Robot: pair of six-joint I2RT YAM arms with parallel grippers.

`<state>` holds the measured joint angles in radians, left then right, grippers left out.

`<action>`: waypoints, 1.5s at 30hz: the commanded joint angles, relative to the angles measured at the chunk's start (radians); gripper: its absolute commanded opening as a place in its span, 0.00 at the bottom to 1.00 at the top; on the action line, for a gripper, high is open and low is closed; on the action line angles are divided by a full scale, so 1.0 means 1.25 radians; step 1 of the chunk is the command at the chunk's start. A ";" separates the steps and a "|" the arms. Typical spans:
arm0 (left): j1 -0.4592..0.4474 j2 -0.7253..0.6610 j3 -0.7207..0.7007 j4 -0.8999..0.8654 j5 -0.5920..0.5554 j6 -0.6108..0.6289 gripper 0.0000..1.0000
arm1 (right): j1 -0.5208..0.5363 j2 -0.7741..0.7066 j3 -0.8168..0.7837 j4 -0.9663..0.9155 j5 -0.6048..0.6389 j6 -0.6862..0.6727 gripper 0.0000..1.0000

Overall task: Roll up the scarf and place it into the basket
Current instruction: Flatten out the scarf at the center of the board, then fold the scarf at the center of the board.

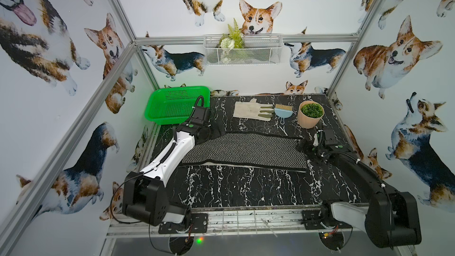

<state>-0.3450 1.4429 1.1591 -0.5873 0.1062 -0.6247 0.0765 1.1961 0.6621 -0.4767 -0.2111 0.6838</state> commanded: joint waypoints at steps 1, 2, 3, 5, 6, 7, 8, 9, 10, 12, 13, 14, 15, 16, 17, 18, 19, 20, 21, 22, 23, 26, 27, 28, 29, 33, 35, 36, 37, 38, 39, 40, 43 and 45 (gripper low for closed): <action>-0.016 0.013 0.009 0.024 0.015 -0.018 1.00 | -0.024 0.040 -0.015 0.046 -0.069 -0.002 0.86; -0.020 0.014 0.008 0.025 0.016 -0.018 1.00 | -0.028 0.059 -0.015 0.056 -0.074 -0.005 0.86; -0.023 0.015 0.006 0.027 0.019 -0.017 1.00 | -0.033 0.076 -0.012 0.059 -0.075 -0.005 0.85; -0.030 0.016 0.003 0.027 0.022 -0.016 1.00 | -0.039 0.109 -0.005 0.064 -0.081 -0.011 0.84; -0.033 0.016 0.001 0.029 0.022 -0.015 1.00 | -0.041 0.123 0.000 0.067 -0.077 -0.016 0.83; -0.036 0.017 -0.001 0.030 0.024 -0.014 1.00 | -0.043 0.134 0.005 0.067 -0.074 -0.023 0.81; -0.039 0.019 -0.002 0.030 0.026 -0.013 1.00 | -0.044 0.143 0.009 0.067 -0.070 -0.027 0.80; -0.041 0.020 -0.002 0.030 0.027 -0.013 1.00 | -0.046 0.150 0.013 0.068 -0.066 -0.030 0.77; -0.045 0.022 -0.003 0.030 0.028 -0.013 1.00 | -0.047 0.157 0.015 0.068 -0.062 -0.033 0.75; -0.053 0.026 -0.003 0.035 0.033 -0.016 1.00 | -0.049 0.173 0.018 0.071 -0.064 -0.037 0.71; -0.058 0.029 -0.002 0.038 0.035 -0.018 1.00 | -0.050 0.182 0.018 0.074 -0.066 -0.039 0.67; -0.065 0.033 -0.001 0.039 0.038 -0.019 1.00 | -0.052 0.189 0.020 0.076 -0.069 -0.040 0.65; -0.073 0.038 0.003 0.040 0.037 -0.019 1.00 | -0.052 0.197 0.024 0.076 -0.071 -0.043 0.56; -0.080 0.043 0.004 0.040 0.034 -0.019 1.00 | -0.054 0.204 0.027 0.076 -0.073 -0.046 0.42; -0.090 0.050 0.009 0.042 0.034 -0.021 1.00 | -0.054 0.211 0.029 0.076 -0.074 -0.048 0.34; -0.101 0.057 0.014 0.041 0.034 -0.022 1.00 | -0.057 0.218 0.031 0.076 -0.077 -0.049 0.29; -0.111 0.065 0.020 0.041 0.034 -0.023 1.00 | -0.059 0.224 0.033 0.074 -0.085 -0.053 0.19; -0.125 0.073 0.027 0.040 0.032 -0.024 1.00 | -0.062 0.226 0.037 0.069 -0.091 -0.057 0.08; -0.140 0.080 0.032 0.041 0.027 -0.026 1.00 | -0.065 0.224 0.040 0.062 -0.096 -0.063 0.00; -0.153 0.086 0.039 0.044 0.021 -0.028 1.00 | -0.070 0.215 0.042 0.050 -0.097 -0.066 0.00; -0.168 0.097 0.045 0.048 0.016 -0.032 1.00 | -0.077 0.196 0.042 0.040 -0.101 -0.068 0.00; -0.215 0.134 0.061 0.072 0.013 -0.057 1.00 | -0.111 0.105 0.064 -0.021 -0.109 -0.086 0.00; -0.237 0.153 0.069 0.081 0.009 -0.065 1.00 | -0.120 0.070 0.084 -0.055 -0.110 -0.096 0.00; -0.257 0.167 0.080 0.086 0.006 -0.070 1.00 | -0.127 0.042 0.105 -0.087 -0.108 -0.105 0.00; -0.282 0.204 0.097 0.090 0.002 -0.075 1.00 | -0.132 0.014 0.129 -0.120 -0.107 -0.114 0.00; -0.381 0.323 0.187 0.096 -0.013 -0.096 1.00 | -0.136 -0.055 0.219 -0.218 -0.113 -0.126 0.00; -0.423 0.388 0.245 0.094 -0.016 -0.112 1.00 | -0.137 -0.096 0.247 -0.243 -0.125 -0.123 0.00; -0.446 0.423 0.277 0.086 -0.015 -0.121 1.00 | -0.137 -0.108 0.262 -0.258 -0.124 -0.121 0.00; -0.463 0.454 0.307 0.085 -0.011 -0.130 1.00 | -0.138 -0.121 0.279 -0.271 -0.119 -0.122 0.00; -0.484 0.487 0.340 0.084 -0.009 -0.138 1.00 | -0.137 -0.132 0.293 -0.281 -0.113 -0.123 0.00; -0.504 0.522 0.373 0.083 -0.005 -0.146 1.00 | -0.137 -0.145 0.312 -0.289 -0.105 -0.126 0.00; -0.519 0.554 0.409 0.082 0.002 -0.153 1.00 | -0.137 -0.152 0.330 -0.298 -0.099 -0.130 0.00; -0.572 0.660 0.538 0.073 0.022 -0.176 1.00 | -0.137 -0.159 0.395 -0.333 -0.085 -0.147 0.00; -0.604 0.737 0.652 0.047 0.031 -0.187 1.00 | -0.137 -0.160 0.427 -0.340 -0.083 -0.150 0.00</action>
<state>-1.0531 2.2623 1.8145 -0.4923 0.1184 -0.8074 -0.0940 1.0004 1.1416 -0.8501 -0.3405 0.5243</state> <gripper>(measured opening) 0.999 0.058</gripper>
